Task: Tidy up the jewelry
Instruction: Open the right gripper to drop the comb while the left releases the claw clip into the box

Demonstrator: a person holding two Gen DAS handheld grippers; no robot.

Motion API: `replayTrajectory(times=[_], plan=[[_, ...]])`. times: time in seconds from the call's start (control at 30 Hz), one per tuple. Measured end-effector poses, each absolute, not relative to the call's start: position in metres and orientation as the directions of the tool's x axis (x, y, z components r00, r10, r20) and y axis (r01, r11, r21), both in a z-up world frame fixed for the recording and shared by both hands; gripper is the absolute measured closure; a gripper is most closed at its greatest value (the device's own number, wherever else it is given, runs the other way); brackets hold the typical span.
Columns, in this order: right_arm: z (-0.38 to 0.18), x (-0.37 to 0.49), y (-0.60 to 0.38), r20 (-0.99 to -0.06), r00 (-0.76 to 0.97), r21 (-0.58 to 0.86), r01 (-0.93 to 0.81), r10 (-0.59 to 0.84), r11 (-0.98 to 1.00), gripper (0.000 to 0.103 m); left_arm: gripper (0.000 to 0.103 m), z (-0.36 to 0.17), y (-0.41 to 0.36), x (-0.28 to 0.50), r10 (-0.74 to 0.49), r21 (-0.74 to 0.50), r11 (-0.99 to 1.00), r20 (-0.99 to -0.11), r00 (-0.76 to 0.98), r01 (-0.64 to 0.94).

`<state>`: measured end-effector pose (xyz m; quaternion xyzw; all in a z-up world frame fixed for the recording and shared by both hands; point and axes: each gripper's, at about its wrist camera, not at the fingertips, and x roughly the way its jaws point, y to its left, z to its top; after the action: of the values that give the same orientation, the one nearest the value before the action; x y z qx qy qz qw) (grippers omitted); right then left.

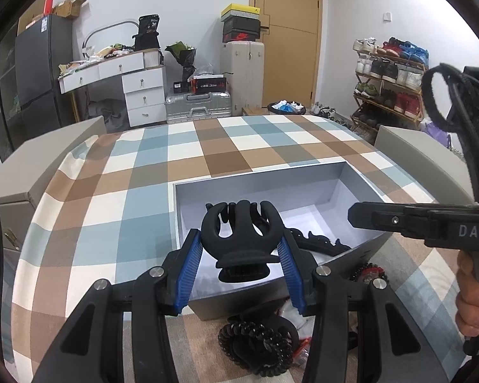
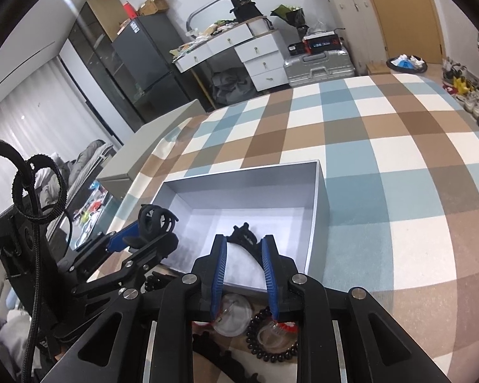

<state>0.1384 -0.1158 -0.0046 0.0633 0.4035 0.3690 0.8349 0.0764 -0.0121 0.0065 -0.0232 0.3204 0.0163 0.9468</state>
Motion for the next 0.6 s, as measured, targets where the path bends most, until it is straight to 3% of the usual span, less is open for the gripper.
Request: replayTrajectory(times=[0.1, 0.2, 0.27, 0.33, 0.47, 0.6], plan=[[-0.003, 0.137, -0.116, -0.629, 0.413, 0.383, -0.572, 0.659, 0.725, 0.076, 0.053, 0.008, -0.008, 0.077, -0.037, -0.083, 0.996, -0.613, 0.789, -0.017], [0.001, 0.132, -0.115, -0.613, 0.42, 0.373, -0.593, 0.669, 0.714, 0.061, 0.046, 0.01, -0.01, 0.075, -0.06, -0.097, 0.995, -0.609, 0.791, 0.0], [0.006, 0.125, -0.113, -0.605, 0.444, 0.341, -0.606, 0.661, 0.719, 0.046, 0.037, 0.012, -0.012, 0.073, -0.057, -0.087, 0.996, -0.603, 0.796, 0.006], [0.011, 0.12, -0.111, -0.604, 0.473, 0.292, -0.618, 0.641, 0.73, 0.046, 0.031, 0.015, -0.013, 0.071, -0.052, -0.08, 0.997, -0.595, 0.802, 0.006], [0.018, 0.113, -0.111, -0.589, 0.503, 0.263, -0.621, 0.633, 0.739, 0.029, 0.019, 0.021, -0.013, 0.066, -0.051, -0.086, 0.996, -0.585, 0.809, 0.001], [0.025, 0.108, -0.114, -0.575, 0.532, 0.238, -0.618, 0.621, 0.749, 0.019, 0.018, 0.024, -0.011, 0.06, -0.027, -0.067, 0.998, -0.578, 0.816, -0.014]])
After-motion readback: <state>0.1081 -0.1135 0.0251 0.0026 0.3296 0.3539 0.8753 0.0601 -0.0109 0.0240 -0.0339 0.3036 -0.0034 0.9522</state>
